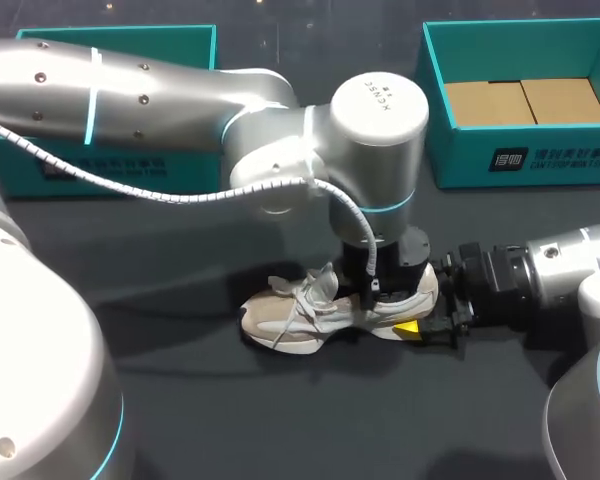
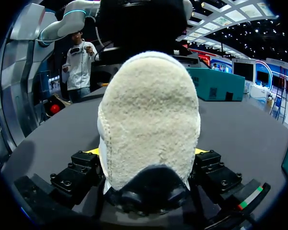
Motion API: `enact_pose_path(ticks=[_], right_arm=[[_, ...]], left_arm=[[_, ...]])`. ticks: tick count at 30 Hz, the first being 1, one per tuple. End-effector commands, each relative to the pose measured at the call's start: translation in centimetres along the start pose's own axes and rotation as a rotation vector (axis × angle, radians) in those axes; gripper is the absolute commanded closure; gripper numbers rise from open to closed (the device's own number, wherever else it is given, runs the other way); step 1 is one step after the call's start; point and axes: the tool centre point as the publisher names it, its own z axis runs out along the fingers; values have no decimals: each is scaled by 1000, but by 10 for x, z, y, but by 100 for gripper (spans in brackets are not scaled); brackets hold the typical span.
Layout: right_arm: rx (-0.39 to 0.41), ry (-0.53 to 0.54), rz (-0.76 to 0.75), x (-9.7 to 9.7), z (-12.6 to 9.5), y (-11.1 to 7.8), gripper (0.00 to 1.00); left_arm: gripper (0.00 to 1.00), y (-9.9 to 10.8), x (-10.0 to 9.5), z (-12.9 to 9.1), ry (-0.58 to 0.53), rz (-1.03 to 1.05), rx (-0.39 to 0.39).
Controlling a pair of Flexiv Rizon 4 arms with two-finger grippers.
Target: Take the shoe out of the shoebox, open the shoe tongue, remove and reinsert the insole, then place the shoe into the shoebox
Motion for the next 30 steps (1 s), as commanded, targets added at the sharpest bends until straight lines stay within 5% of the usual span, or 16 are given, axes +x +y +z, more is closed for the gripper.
enact_pose_path(ticks=[1,30], right_arm=[[4,1,0,2,0,1,100],[4,1,0,2,0,1,100]], left_arm=[[100,12,-9,1,20,2,55],[100,21,10,-52,137,32,356]])
